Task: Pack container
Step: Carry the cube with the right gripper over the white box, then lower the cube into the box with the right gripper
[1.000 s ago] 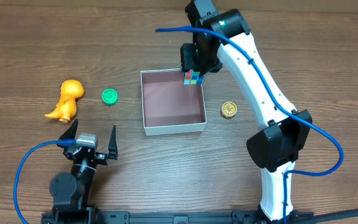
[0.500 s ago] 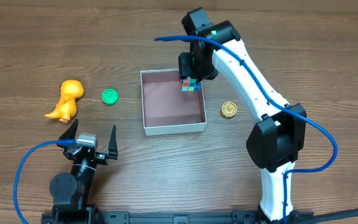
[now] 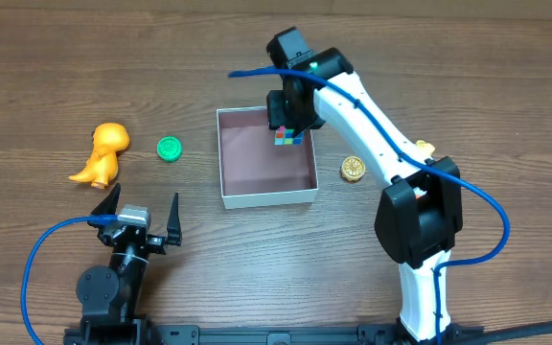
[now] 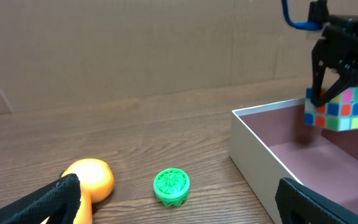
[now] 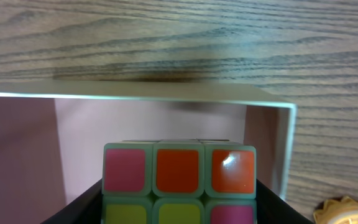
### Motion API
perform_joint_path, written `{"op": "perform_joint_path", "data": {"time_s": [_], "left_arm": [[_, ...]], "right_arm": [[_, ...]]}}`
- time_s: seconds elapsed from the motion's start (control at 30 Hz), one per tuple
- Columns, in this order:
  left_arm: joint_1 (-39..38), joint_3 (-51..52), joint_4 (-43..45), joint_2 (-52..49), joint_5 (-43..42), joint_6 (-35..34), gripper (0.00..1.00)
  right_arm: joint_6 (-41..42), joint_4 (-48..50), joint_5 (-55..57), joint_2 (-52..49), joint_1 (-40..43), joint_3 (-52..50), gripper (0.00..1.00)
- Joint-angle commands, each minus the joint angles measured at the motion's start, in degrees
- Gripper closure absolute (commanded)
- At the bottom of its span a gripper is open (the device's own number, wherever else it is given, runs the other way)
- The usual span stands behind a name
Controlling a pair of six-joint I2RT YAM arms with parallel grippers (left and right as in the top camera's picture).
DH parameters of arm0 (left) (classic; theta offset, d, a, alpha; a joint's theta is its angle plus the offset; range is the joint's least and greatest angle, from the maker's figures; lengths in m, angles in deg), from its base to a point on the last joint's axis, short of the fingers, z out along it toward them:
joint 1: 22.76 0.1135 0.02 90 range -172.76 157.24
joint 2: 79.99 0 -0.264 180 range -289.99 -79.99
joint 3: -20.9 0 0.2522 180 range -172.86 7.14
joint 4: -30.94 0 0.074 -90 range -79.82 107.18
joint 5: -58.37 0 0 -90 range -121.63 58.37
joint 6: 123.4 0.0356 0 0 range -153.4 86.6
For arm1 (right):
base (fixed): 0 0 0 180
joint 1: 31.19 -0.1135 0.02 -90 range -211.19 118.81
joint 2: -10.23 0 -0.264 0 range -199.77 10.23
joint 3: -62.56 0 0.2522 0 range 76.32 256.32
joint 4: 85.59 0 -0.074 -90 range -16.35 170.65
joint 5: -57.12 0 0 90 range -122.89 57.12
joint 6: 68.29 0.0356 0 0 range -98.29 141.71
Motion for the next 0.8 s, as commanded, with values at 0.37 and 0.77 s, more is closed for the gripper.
{"op": "perform_joint_path", "data": {"time_s": [0.37,0.77], "left_arm": [[0.4,0.2,0.0,0.5,0.2,0.5,0.0],[0.4,0.2,0.0,0.5,0.2,0.5,0.0]], "right_arm": [[0.5,4.8,4.8,0.6,-1.6,-4.8,0.77],[0.5,5.1,6.0,0.6,-1.6,-4.8,0.65]]}}
